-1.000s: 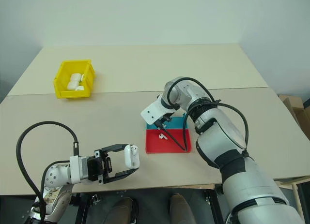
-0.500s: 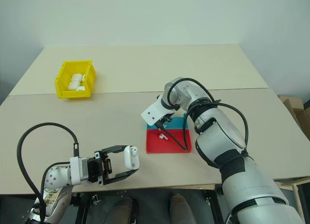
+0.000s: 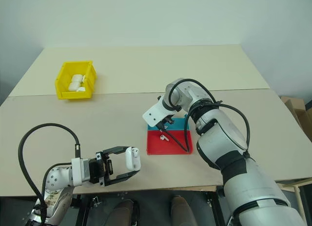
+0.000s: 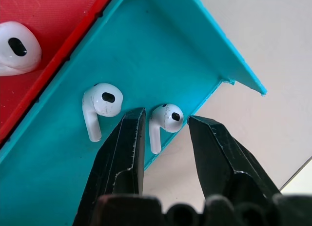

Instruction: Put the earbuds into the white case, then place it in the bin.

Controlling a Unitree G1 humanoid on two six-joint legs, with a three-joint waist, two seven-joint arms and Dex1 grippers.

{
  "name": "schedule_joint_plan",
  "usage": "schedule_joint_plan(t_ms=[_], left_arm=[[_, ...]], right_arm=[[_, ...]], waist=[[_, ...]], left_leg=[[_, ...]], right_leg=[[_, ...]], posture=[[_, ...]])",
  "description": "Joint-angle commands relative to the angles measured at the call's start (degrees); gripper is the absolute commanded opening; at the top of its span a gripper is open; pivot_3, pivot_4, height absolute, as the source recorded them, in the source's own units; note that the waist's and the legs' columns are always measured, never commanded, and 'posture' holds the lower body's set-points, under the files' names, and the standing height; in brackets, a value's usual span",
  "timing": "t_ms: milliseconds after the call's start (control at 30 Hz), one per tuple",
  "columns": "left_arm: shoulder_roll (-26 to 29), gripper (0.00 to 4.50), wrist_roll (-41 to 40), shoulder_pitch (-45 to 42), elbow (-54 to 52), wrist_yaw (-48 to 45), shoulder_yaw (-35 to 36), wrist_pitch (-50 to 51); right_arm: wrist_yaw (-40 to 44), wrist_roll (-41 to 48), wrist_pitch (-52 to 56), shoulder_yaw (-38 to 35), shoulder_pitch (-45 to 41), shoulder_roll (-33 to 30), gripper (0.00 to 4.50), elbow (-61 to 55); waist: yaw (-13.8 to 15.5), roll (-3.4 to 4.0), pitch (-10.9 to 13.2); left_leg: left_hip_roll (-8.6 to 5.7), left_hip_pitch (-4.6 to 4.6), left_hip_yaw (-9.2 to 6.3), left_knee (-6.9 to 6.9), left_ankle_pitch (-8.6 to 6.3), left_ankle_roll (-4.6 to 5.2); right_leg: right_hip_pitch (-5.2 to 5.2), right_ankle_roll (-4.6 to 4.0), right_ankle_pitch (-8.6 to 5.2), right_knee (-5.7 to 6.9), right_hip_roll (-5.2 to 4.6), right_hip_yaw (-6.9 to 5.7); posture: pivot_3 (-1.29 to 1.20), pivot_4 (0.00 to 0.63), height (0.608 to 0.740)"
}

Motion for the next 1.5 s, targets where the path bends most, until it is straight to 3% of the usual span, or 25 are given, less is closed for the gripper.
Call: schedule_joint_plan(t_ms=[33, 467, 600, 1067, 1133, 1233, 1400, 1500], left_arm=[[0.1, 2.76, -0.1, 0.1, -1.1, 0.3, 0.0, -2.0], [0.3, 2.76, 0.0, 0.3, -1.1, 0.6, -0.2, -2.8], [0.3, 2.76, -0.1, 0.1, -1.2, 0.7, -0.1, -2.7], [0.3, 2.76, -0.1, -0.3, 0.1, 0.1, -0.3, -3.6], [0.3, 2.76, -0.1, -0.5, 0.3, 0.0, -0.3, -3.7], [0.3, 2.76, -0.3, -0.8, 0.0, 0.0, -0.2, -3.4], [-0.4, 2.76, -0.7, -1.9, 0.2, 0.5, -0.2, -3.1], [-3.1, 2.76, -1.0, -5.0, 0.1, 4.2, 0.1, -1.3]], right_arm=[[-0.5, -0.8, -0.7, 0.4, -0.8, -0.1, 1.84, 0.3], [-1.3, -1.6, -1.2, 0.8, -0.9, 0.0, 1.84, 0.6], [-1.3, -1.7, -1.5, 0.7, -0.8, -0.1, 0.97, 0.7], [-0.6, -1.5, -2.1, 0.3, -0.6, -0.3, 0.97, 0.3], [-0.2, -1.2, -2.2, 0.2, -0.5, -0.3, 0.71, 0.2], [-0.3, -1.0, -2.0, -0.2, -0.4, -0.3, 0.67, -0.1], [0.4, 2.1, -0.3, -3.7, -0.7, -1.7, 0.67, -2.8], [0.9, 8.6, 7.2, -10.6, -0.3, -4.4, 0.67, -10.3]], waist=[[0.0, 0.00, 0.0], [0.0, 0.00, 0.0], [0.0, 0.00, 0.0], [0.0, 0.00, 0.0], [0.0, 0.00, 0.0], [0.0, 0.00, 0.0], [0.0, 0.02, 0.0], [0.3, 0.03, 0.0]], left_leg=[[0.00, 0.01, 0.00, 0.00, 0.00, 0.00], [0.00, 0.19, 0.00, 0.00, 0.00, 0.00], [0.00, 0.20, 0.00, 0.00, 0.00, 0.00], [0.00, 0.21, 0.00, 0.00, 0.00, 0.00], [0.00, 0.21, 0.00, 0.00, 0.00, 0.00], [0.00, 0.20, 0.00, 0.00, 0.00, 0.00], [0.00, 0.17, 0.00, 0.00, 0.00, 0.00], [0.00, 0.10, -0.02, 0.00, 0.00, 0.00]], right_leg=[[0.01, 0.00, 0.00, 0.00, 0.00, 0.00], [0.19, 0.00, -0.01, -0.01, 0.00, 0.00], [0.20, 0.00, -0.01, -0.01, 0.00, 0.00], [0.21, -0.01, -0.01, -0.01, 0.00, 0.00], [0.21, -0.01, -0.01, -0.01, 0.00, 0.00], [0.21, -0.01, -0.02, -0.02, 0.00, 0.00], [0.18, -0.01, -0.02, -0.02, 0.00, 0.00], [0.15, 0.00, -0.01, -0.03, -0.01, 0.00]], posture=[[0.00, 0.150, 0.740], [0.00, 0.150, 0.740], [0.00, 0.150, 0.740], [0.00, 0.150, 0.740], [0.00, 0.150, 0.740], [0.00, 0.150, 0.740], [0.00, 0.150, 0.740], [0.00, 0.150, 0.740]])
